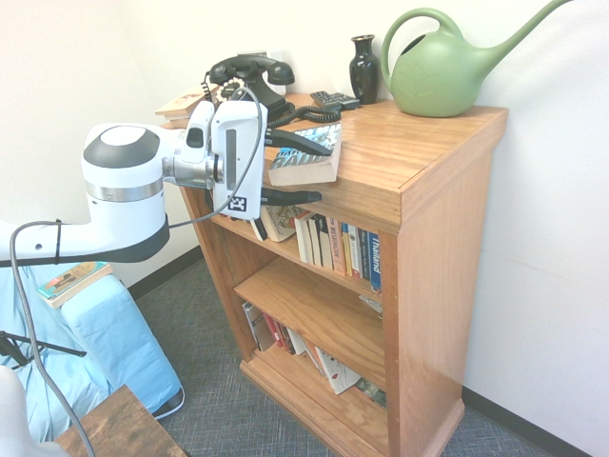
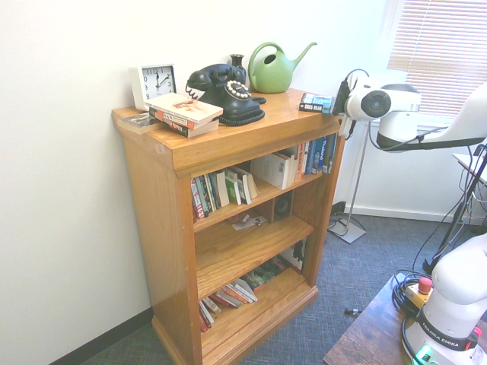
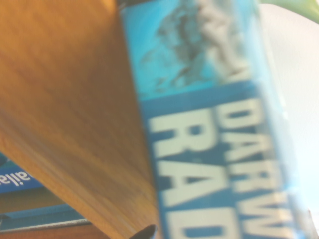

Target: Put the book on the shelf

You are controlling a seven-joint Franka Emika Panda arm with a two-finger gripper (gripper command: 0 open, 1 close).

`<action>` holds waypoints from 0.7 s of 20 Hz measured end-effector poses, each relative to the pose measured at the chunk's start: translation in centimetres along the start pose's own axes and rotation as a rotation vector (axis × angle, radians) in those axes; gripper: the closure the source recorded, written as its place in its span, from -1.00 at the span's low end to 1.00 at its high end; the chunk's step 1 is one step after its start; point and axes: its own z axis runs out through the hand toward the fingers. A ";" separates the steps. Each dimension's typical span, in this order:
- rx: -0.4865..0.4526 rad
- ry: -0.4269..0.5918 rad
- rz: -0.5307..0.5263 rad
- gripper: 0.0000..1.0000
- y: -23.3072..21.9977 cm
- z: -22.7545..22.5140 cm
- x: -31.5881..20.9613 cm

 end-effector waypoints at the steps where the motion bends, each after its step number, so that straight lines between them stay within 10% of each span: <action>1: -0.001 0.002 -0.006 -1.00 -0.2 0.1 -0.1; 5: 0.002 0.016 -0.021 -1.00 -0.7 0.0 0.0; 6: 0.001 0.018 -0.022 1.00 -0.7 0.0 -0.1; 14: -0.009 0.020 -0.021 1.00 -0.3 0.2 -0.1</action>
